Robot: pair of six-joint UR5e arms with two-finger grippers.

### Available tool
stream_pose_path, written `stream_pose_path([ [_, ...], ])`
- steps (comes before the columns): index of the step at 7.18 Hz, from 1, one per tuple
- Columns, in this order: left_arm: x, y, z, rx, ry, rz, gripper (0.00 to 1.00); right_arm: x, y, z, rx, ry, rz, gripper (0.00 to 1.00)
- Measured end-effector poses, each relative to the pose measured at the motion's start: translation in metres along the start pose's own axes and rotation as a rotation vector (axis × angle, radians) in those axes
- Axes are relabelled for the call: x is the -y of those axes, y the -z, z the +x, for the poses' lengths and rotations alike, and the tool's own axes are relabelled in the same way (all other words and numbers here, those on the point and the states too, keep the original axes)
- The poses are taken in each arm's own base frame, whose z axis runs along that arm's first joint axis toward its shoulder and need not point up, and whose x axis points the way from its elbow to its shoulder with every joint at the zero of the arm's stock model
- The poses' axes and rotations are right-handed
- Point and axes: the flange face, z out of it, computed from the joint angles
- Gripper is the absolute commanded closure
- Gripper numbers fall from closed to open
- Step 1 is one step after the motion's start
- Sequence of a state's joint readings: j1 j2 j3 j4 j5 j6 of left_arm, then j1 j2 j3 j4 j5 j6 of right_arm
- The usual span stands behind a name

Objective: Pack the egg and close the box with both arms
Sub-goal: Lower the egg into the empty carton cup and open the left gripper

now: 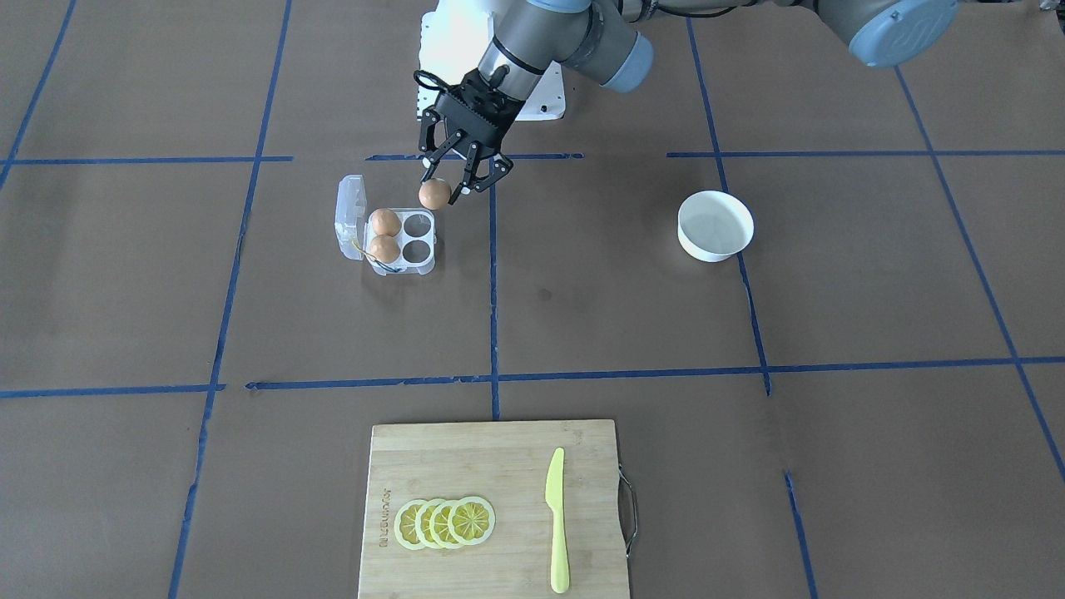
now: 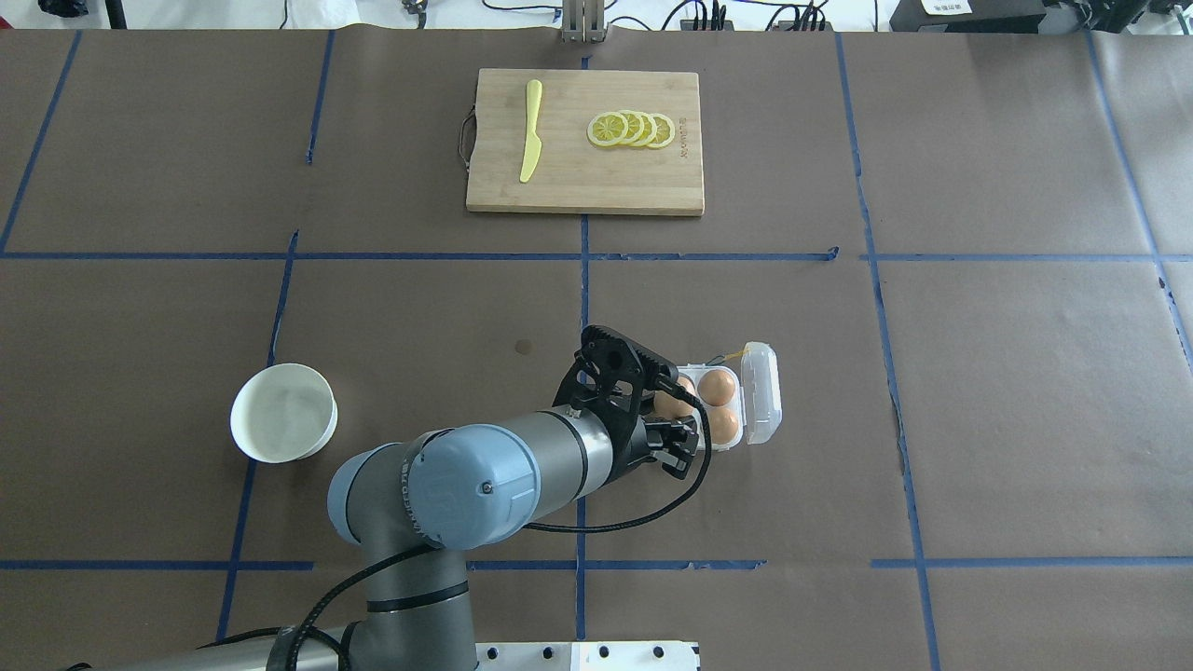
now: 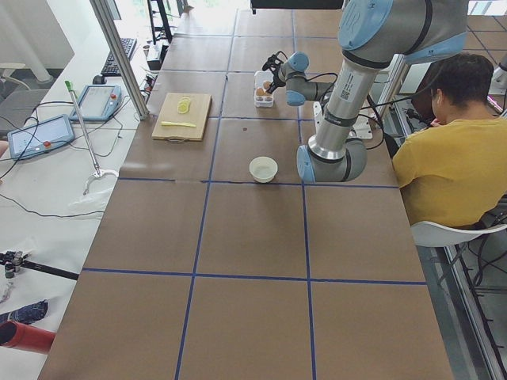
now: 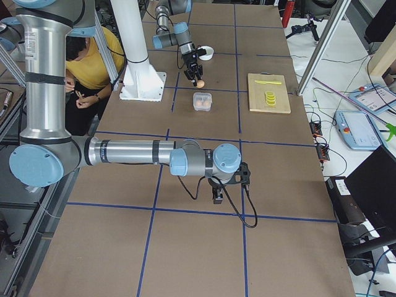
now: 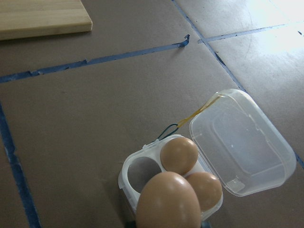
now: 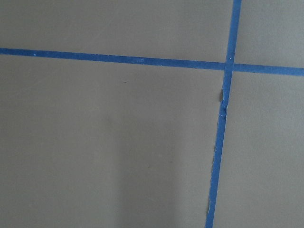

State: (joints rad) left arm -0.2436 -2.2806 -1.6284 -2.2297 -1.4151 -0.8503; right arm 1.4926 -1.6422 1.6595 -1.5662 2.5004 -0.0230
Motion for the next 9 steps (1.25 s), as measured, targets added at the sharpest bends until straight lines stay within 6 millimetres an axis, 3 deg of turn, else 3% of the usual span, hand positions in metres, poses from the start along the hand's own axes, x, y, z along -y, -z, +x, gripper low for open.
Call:
stream_pose_path([
  [5,-0.026,-0.026,0.012,0.134,-0.025,0.135,1.0,0.001,-0.001,0.001,0.0,-0.001,-0.002,0.0],
  [9,-0.023,-0.036,0.023,0.14,-0.032,0.137,1.0,0.001,-0.003,0.003,0.0,-0.005,-0.006,0.0],
])
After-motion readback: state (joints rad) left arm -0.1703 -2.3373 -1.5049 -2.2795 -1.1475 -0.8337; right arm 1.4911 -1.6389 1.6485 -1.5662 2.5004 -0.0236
